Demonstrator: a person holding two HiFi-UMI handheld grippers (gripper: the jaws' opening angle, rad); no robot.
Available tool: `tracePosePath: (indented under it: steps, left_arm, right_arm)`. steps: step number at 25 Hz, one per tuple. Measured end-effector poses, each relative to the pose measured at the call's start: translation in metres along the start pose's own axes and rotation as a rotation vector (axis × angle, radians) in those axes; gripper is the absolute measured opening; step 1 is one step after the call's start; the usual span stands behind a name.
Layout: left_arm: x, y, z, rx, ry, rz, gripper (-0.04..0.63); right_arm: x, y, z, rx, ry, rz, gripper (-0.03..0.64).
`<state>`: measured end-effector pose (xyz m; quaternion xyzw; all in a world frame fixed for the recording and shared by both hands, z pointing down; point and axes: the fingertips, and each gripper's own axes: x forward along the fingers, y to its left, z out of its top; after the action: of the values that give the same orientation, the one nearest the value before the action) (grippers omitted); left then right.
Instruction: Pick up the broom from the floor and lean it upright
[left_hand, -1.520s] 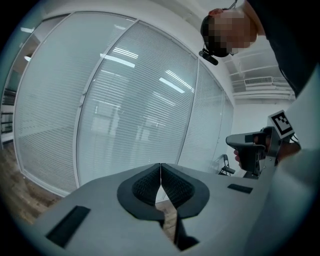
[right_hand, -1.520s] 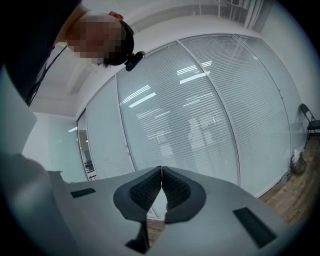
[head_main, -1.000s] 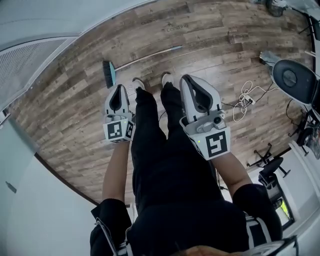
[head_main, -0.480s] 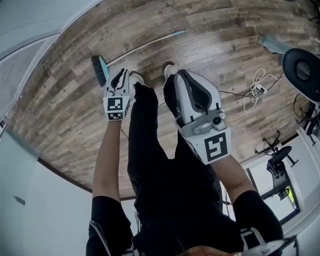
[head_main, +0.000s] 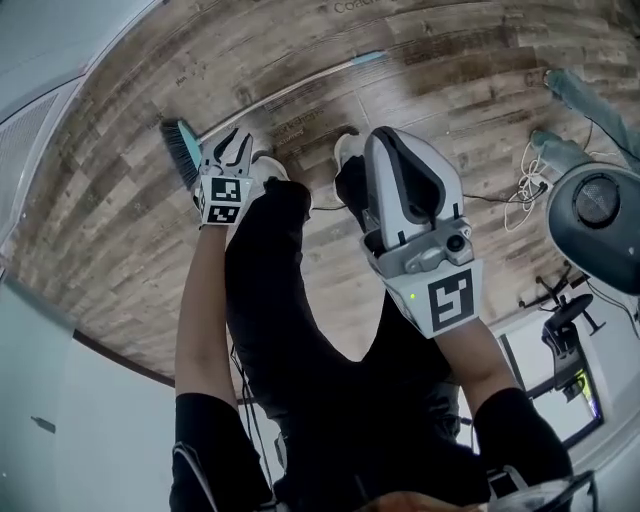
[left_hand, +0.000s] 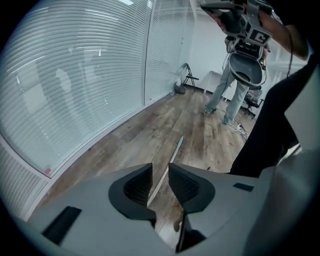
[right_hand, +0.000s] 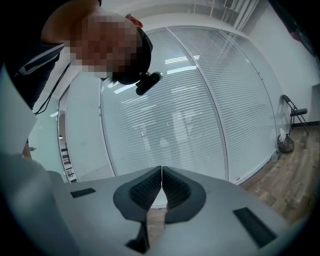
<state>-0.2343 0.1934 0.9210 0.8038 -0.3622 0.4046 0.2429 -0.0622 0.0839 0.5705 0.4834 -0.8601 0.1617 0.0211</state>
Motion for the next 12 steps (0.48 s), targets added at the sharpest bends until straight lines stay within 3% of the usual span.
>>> tracePosePath:
  steps: [3, 12]
  left_arm:
    - [0.036, 0.006, -0.026, 0.058, 0.031, -0.019, 0.107]
    - [0.118, 0.021, -0.109, 0.135, 0.198, -0.038, 0.13]
  right_arm:
    - [0.014, -0.002, -0.029, -0.015, 0.002, 0.023, 0.018]
    - [0.028, 0.001, -0.108, -0.006, 0.108, 0.119, 0.018]
